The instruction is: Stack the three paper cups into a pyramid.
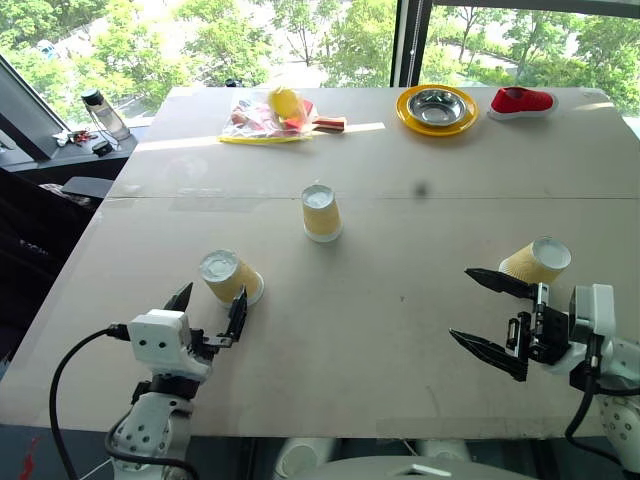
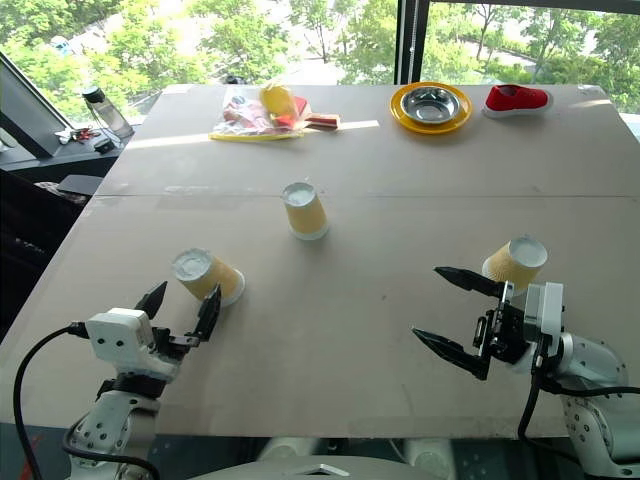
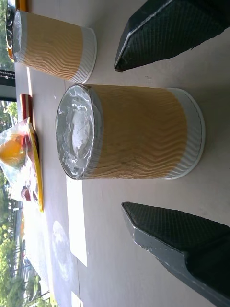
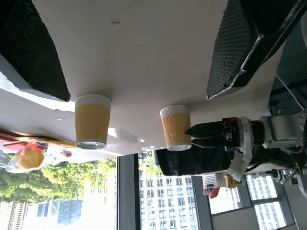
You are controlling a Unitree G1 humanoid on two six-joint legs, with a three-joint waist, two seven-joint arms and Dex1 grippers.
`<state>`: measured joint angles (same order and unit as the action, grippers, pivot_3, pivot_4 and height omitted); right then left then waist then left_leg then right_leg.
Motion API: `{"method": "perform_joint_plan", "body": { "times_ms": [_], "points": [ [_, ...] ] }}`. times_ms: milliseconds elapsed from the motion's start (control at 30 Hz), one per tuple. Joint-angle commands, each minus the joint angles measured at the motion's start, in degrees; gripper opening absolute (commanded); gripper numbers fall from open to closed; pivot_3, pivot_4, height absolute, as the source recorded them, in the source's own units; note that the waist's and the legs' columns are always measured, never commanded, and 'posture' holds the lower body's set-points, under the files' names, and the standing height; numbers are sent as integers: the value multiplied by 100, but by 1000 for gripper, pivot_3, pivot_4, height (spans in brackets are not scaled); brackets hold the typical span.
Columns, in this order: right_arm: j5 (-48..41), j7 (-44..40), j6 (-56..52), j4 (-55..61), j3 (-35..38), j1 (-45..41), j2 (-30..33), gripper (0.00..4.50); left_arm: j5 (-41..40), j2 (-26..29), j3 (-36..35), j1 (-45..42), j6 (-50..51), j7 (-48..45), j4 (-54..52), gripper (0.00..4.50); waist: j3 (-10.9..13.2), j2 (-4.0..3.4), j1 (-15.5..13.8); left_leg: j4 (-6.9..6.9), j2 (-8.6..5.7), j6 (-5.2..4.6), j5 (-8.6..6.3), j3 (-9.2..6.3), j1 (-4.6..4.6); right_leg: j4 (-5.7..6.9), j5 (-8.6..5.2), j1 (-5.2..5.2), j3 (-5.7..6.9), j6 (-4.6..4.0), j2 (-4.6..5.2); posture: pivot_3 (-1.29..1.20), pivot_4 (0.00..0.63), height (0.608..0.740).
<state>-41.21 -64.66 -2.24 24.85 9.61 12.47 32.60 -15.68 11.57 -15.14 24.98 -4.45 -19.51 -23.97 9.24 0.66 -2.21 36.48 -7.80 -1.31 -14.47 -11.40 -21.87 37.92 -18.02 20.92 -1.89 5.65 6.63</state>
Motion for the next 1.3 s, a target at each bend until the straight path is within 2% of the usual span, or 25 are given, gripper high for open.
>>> {"method": "perform_joint_plan", "body": {
  "times_ms": [33,400,533,567,600,633,800,1000,1100,1200,1300],
  "points": [
    [-117,-83,-66,279,15,-57,120,4500,112,57,20,-183,-124,49,48,4473,0,0,-1,0,0,0,0,-1,0,0,0,0,0,0,0,0,150,732],
    [-153,-214,-152,405,-27,-334,265,4500,47,144,-54,-782,-104,-6,332,4473,-3,4,0,2,1,2,1,-2,0,4,4,1,1,2,0,0,150,732],
    [-153,-255,-129,342,-9,-376,238,4500,-49,128,-27,-836,-141,-71,317,2970,-3,4,4,3,1,2,1,0,-1,2,6,1,-1,3,0,0,150,732],
    [-151,-266,-117,337,-2,-363,232,4500,-53,130,-28,-835,-139,-72,306,2447,-3,4,4,2,1,2,1,-1,-1,2,7,1,-1,3,0,0,150,732],
    [-147,-281,-103,329,4,-348,223,4500,-44,138,-29,-845,-126,-61,301,2150,-3,4,2,2,0,2,1,-2,-1,2,7,1,-1,3,0,0,150,732],
    [-142,-293,-90,322,9,-333,214,4500,-32,150,-30,-858,-110,-49,300,2070,-3,4,2,2,1,2,1,-3,-1,3,7,1,0,3,0,0,150,732],
    [-92,-277,3,292,39,-265,155,4500,15,308,96,-1023,22,-146,267,2070,-3,4,1,3,1,2,1,-2,-1,3,8,1,-1,3,0,0,150,732],
    [-25,-240,130,242,106,-150,71,4500,-89,786,966,-1626,262,-994,54,2070,-3,4,1,7,0,2,2,-3,-1,4,14,2,1,3,-1,0,150,732],
    [14,-223,207,225,129,-65,24,4500,-155,925,1571,-2295,582,-1472,212,2070,-4,3,7,7,0,3,2,-2,-1,5,15,1,-1,3,-2,0,150,732],
    [84,-78,263,153,196,-20,-49,4500,-88,739,2113,-3284,863,-1749,792,2070,-4,2,-17,11,0,4,3,-9,-2,9,18,1,5,4,-5,0,150,732],
    [353,407,256,42,297,-40,-145,4500,129,481,2522,-4049,861,-1923,1509,2070,-6,1,28,28,0,5,4,-8,-3,11,28,-4,4,9,-11,0,150,732]
  ]
}}
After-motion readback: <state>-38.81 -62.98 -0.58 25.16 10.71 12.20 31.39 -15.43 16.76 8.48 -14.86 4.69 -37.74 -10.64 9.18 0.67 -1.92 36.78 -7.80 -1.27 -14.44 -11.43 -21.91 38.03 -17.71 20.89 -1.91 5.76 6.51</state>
